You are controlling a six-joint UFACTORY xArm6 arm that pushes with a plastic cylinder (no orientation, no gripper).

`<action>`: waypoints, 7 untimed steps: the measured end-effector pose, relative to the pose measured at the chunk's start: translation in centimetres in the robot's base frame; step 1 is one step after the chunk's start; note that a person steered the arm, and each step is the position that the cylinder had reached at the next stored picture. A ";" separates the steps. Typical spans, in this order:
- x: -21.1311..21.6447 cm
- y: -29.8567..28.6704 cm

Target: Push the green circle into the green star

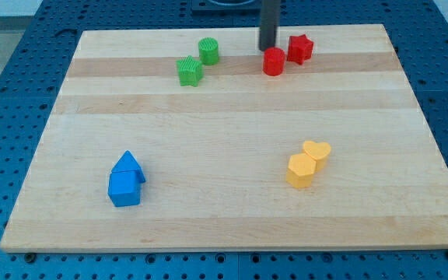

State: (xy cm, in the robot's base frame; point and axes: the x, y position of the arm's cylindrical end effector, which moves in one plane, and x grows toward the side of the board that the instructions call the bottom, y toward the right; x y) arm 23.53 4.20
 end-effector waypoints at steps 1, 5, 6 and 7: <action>-2.6 -4.6; -3.4 -10.4; -2.8 -9.6; -0.3 -9.6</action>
State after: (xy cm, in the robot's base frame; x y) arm 23.24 -5.42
